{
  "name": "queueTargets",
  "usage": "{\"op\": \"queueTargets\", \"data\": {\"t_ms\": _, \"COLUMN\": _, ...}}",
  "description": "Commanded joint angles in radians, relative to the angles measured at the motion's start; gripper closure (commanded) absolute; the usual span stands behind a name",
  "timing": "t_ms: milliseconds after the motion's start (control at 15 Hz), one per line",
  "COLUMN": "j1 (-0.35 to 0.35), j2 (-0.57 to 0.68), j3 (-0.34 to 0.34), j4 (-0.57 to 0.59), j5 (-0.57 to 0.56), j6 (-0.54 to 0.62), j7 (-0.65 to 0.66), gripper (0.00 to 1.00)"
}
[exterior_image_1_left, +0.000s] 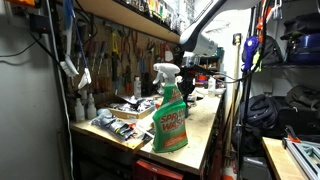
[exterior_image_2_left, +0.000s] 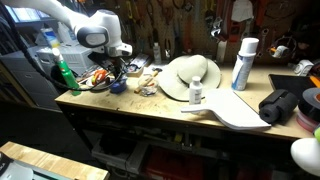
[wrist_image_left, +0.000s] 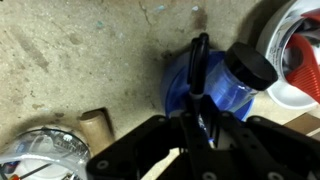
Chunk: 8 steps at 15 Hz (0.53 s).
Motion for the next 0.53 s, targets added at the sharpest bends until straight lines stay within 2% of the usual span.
{"op": "queueTargets", "data": {"t_ms": 0, "j1": -0.001, "j2": -0.014, "j3": 0.008, "j4": -0.028, "j5": 0.007, "j6": 0.024, "j7": 0.022, "gripper": 0.55}}
{"op": "queueTargets", "data": {"t_ms": 333, "j1": -0.008, "j2": -0.057, "j3": 0.005, "j4": -0.007, "j5": 0.024, "j6": -0.036, "j7": 0.027, "gripper": 0.17}}
{"op": "queueTargets", "data": {"t_ms": 400, "j1": -0.015, "j2": -0.092, "j3": -0.003, "j4": 0.003, "j5": 0.016, "j6": -0.087, "j7": 0.025, "gripper": 0.09}}
{"op": "queueTargets", "data": {"t_ms": 467, "j1": -0.03, "j2": -0.137, "j3": -0.009, "j4": 0.012, "j5": 0.042, "j6": -0.186, "j7": -0.041, "gripper": 0.02}}
